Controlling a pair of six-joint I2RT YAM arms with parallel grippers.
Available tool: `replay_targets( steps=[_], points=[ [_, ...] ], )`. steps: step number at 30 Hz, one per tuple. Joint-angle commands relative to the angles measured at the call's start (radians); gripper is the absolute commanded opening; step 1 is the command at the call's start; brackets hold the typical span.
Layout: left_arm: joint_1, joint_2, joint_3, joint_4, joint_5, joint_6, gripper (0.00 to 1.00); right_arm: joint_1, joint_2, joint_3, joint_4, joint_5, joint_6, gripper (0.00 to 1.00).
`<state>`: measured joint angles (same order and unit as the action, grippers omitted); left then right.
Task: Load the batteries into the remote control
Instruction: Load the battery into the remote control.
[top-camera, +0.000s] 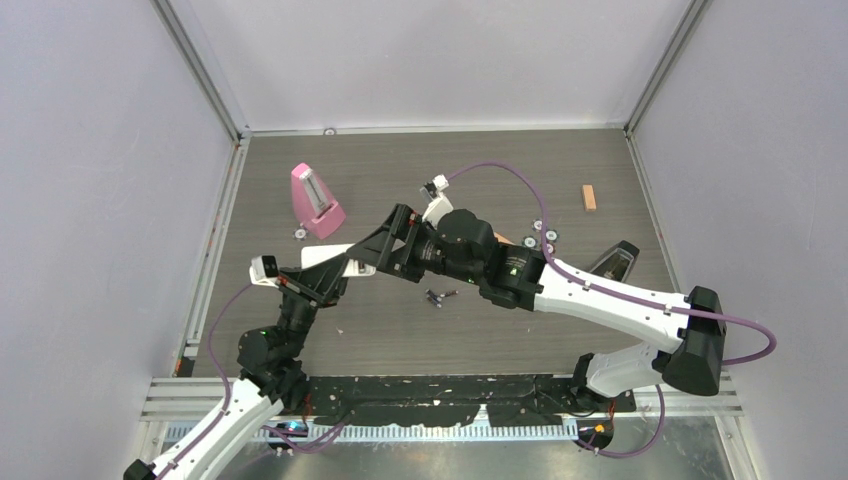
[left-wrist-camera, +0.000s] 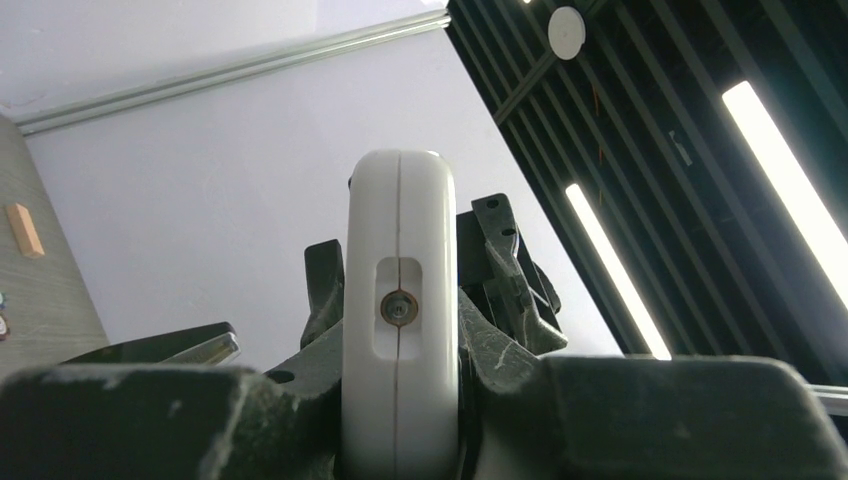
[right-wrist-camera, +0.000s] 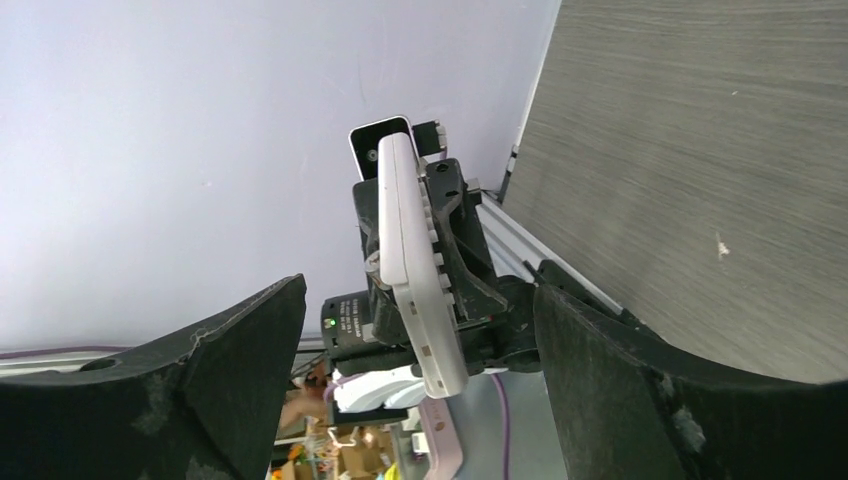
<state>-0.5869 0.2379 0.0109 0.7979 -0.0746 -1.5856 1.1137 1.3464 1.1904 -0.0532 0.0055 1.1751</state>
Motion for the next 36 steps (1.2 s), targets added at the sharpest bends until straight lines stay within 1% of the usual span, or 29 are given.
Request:
replay_targets(
  steps=[1,7,12,19,29,32,34,36],
  points=[
    [0.004,0.008,-0.024,0.063,0.044,0.061,0.00,-0.009,-0.014,-0.025,0.118,-0.036,0.104,0.88],
    [0.004,-0.008,-0.027,0.046,0.054,0.090,0.00,-0.018,-0.019,-0.033,0.118,-0.032,0.158,0.87],
    [0.005,-0.027,-0.036,0.046,0.054,0.093,0.00,-0.022,-0.034,-0.054,0.090,-0.010,0.197,0.79],
    [0.005,-0.036,-0.038,0.053,0.055,0.100,0.00,-0.026,-0.032,-0.071,0.116,-0.022,0.237,0.69],
    [0.004,-0.013,-0.039,0.092,0.036,0.065,0.00,-0.028,-0.026,-0.112,0.177,-0.060,0.263,0.44],
    [0.005,-0.013,-0.039,0.091,0.025,0.057,0.00,-0.028,-0.020,-0.108,0.178,-0.077,0.260,0.40],
    [0.005,-0.015,-0.038,0.087,0.016,0.050,0.00,-0.028,-0.016,-0.106,0.176,-0.086,0.257,0.36],
    [0.006,-0.017,-0.037,0.086,0.007,0.043,0.00,-0.028,-0.015,-0.108,0.176,-0.093,0.254,0.29]
  ],
)
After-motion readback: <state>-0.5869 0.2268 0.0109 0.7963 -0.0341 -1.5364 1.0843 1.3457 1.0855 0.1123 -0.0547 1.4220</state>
